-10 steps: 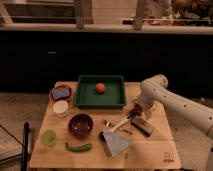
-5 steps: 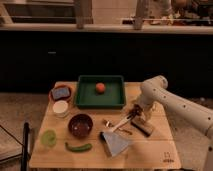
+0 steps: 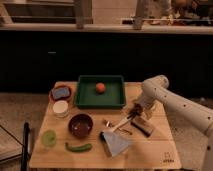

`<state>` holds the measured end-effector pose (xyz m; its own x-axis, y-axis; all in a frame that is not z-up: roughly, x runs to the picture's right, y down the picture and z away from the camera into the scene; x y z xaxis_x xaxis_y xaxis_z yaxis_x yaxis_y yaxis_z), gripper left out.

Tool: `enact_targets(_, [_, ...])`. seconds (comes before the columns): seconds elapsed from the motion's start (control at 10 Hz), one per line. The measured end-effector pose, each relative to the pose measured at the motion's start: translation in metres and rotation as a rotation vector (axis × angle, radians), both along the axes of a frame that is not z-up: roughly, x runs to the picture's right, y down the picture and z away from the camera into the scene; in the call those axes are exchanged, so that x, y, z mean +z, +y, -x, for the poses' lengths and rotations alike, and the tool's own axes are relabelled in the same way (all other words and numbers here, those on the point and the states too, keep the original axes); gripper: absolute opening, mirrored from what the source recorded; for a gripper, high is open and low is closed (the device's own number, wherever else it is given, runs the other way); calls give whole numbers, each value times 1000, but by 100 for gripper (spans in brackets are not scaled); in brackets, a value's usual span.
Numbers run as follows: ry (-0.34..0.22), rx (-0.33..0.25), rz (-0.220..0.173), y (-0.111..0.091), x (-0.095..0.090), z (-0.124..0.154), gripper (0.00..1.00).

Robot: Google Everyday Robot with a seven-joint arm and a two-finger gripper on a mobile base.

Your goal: Place grapes in purple bowl

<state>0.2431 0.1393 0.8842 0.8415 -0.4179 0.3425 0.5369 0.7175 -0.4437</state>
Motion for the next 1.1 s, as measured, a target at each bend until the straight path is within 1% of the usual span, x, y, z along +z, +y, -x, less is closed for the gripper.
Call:
enact_targets(0.2, [-20, -18, 19, 3, 6, 1, 80])
enact_targets(0.4, [-37, -23, 31, 7, 10, 0, 79])
enact_targets(0.5, [-41, -22, 33, 8, 11, 0, 75])
enact_targets(0.6, [-46, -17, 34, 11, 12, -2, 62])
enact_targets(0.7, [-48, -14, 32, 12, 12, -1, 55])
enact_targets(1.1, [-52, -11, 14, 12, 7, -2, 13])
